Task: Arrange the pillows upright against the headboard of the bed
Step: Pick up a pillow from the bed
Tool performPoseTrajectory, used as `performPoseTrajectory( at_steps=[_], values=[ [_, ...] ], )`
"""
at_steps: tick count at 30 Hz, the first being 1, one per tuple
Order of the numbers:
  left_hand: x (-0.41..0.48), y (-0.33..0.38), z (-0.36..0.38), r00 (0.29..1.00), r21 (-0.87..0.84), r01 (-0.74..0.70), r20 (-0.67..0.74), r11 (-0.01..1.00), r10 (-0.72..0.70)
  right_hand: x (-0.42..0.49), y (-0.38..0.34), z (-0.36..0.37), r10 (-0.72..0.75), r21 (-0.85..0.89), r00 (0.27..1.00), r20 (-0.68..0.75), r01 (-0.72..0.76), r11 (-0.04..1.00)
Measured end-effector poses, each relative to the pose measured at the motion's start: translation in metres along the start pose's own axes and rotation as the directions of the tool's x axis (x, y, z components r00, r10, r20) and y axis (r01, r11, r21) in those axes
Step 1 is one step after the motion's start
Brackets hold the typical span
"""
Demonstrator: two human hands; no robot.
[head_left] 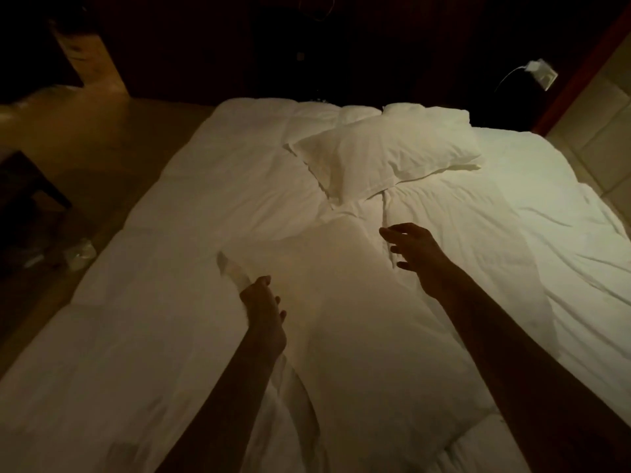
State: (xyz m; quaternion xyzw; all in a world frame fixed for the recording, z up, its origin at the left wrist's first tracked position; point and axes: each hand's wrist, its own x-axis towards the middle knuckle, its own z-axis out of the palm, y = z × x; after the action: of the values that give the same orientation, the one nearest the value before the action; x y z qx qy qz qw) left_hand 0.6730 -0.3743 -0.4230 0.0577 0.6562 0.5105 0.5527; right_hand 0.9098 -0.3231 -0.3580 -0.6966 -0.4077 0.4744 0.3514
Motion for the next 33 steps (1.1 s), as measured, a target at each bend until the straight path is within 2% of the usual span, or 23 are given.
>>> performPoseTrajectory(
  at_steps=[9, 14, 20, 28, 33],
  values=[
    [0.085, -0.077, 0.011, 0.990, 0.093, 0.124, -0.076, 0.988, -0.117, 0.086, 0.103, 0.002, 0.146, -0.147, 0.989, 0.038, -0.139, 0.979],
    [0.118, -0.103, 0.016, 0.959, 0.139, 0.244, -0.180, 0.960, -0.218, 0.125, 0.150, 0.003, 0.212, -0.254, 0.977, 0.034, -0.197, 0.947],
    [0.138, -0.125, 0.027, 0.930, 0.080, 0.353, -0.135, 0.932, -0.341, 0.163, 0.182, 0.008, 0.270, -0.403, 0.962, 0.044, -0.230, 0.886],
    [0.195, -0.176, 0.026, 0.929, 0.062, 0.314, -0.224, 0.948, -0.293, 0.197, 0.203, 0.018, 0.308, -0.518, 0.951, 0.001, -0.263, 0.814],
    [0.187, -0.171, 0.034, 0.947, -0.002, 0.308, -0.091, 0.951, -0.307, 0.203, 0.209, 0.027, 0.360, -0.478, 0.933, -0.016, -0.323, 0.817]
  ],
)
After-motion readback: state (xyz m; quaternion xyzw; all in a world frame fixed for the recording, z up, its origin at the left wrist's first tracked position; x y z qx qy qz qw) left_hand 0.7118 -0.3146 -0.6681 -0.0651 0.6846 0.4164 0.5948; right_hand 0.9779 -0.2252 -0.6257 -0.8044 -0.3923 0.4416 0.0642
